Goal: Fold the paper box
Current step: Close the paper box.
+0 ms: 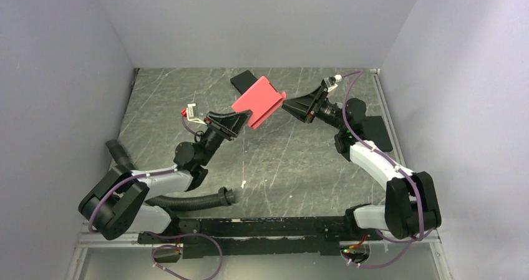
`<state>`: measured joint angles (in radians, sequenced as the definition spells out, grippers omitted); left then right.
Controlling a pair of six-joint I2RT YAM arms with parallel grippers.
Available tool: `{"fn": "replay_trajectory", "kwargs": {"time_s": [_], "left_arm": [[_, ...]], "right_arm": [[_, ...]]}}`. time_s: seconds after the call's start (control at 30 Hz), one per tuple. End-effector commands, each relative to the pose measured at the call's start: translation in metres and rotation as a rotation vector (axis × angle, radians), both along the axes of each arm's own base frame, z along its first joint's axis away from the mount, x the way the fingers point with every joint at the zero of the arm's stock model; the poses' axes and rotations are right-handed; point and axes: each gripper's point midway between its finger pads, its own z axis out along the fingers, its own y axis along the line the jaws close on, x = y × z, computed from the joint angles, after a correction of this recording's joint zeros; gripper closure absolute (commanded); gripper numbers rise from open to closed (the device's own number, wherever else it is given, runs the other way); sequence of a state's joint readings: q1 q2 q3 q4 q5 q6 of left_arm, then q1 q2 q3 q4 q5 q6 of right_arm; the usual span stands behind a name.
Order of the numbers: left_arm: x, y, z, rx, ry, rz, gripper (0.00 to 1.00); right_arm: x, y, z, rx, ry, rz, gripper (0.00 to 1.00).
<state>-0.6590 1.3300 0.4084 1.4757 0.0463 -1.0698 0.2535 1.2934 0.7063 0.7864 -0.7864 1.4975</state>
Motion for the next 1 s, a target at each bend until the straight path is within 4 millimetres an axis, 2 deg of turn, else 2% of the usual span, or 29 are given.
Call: {"fn": "replay_trajectory", "kwargs": {"time_s": [0.0,0.2,0.4,0.6,0.97], "left_arm": [[-0.014,0.012,0.036,-0.093,-0.091,0.005,0.99],[-0.014,0.012,0.031,-0.074,-0.091,0.011,0.99],[-0.015,0.014,0.029,-0.065,-0.097,0.017,0.99],[-0.019,0.008,0.029,-0.044,-0.117,-0.010,0.99],[-0.023,-0.003,0.034,-0.024,-0.149,-0.065,0.99]], "right_arm": [[-0.009,0.000,0.028,0.020,-0.105,0.013,0.62],[-0.025,-0.003,0.057,0.076,-0.217,0.056,0.50],[-0.031,-0.015,0.074,0.124,-0.255,0.048,0.48],[-0.012,-0.023,0.065,0.153,-0.113,0.005,0.48],[-0.006,-0.014,0.051,0.135,-0.017,0.018,0.44]]}}
